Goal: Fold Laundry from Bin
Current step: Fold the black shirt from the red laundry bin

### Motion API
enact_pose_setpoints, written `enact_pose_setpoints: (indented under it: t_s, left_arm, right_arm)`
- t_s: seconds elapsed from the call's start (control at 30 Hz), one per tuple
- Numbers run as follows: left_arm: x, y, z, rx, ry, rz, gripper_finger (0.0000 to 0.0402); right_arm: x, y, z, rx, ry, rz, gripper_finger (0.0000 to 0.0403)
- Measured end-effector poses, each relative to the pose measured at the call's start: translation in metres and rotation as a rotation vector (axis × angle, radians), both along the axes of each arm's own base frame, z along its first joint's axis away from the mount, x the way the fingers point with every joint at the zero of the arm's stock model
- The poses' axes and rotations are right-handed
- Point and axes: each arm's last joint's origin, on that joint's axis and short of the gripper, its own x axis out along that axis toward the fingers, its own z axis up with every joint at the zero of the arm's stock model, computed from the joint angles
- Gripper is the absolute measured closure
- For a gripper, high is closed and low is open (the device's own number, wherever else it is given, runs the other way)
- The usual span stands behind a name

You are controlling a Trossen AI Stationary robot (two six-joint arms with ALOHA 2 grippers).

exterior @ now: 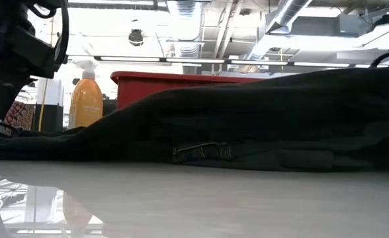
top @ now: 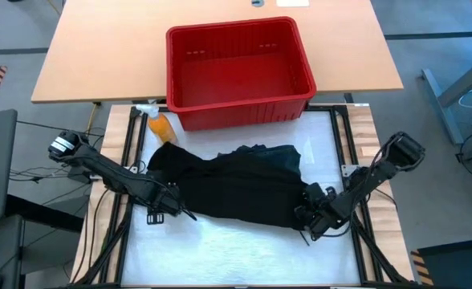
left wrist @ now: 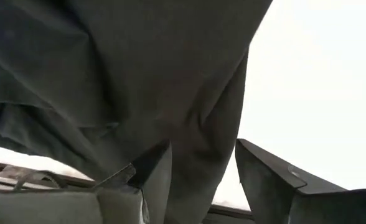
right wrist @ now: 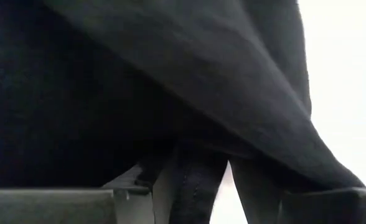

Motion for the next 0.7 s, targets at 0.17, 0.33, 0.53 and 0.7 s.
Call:
enact_pose_setpoints:
  t_s: [0.17, 0.33, 0.53, 0.7]
  left_arm:
    - [-0.001, 0.0, 0.004, 0.013, 0.014, 0.025, 0.0235]
    - [-0.002, 0.002, 0.016, 0.027, -0.027, 0.051, 0.0235]
    - [-0.006, 0.009, 0.06, 0.047, -0.375, 0.144, 0.0235]
    - [-0.002, 0.01, 0.082, -0.072, -0.755, 0.247, 0.0235]
  right_arm:
    - [-0.001, 0.003, -0.007, -0.03, 0.092, 0.078, 0.0242]
    - [-0.013, 0.005, 0.002, -0.048, 0.21, 0.105, 0.0331]
    - [-0.02, 0.005, 0.024, 0.035, 0.254, 0.068, 0.038]
    - [-0.023, 0.003, 0.055, 0.12, 0.155, 0.046, 0.0382]
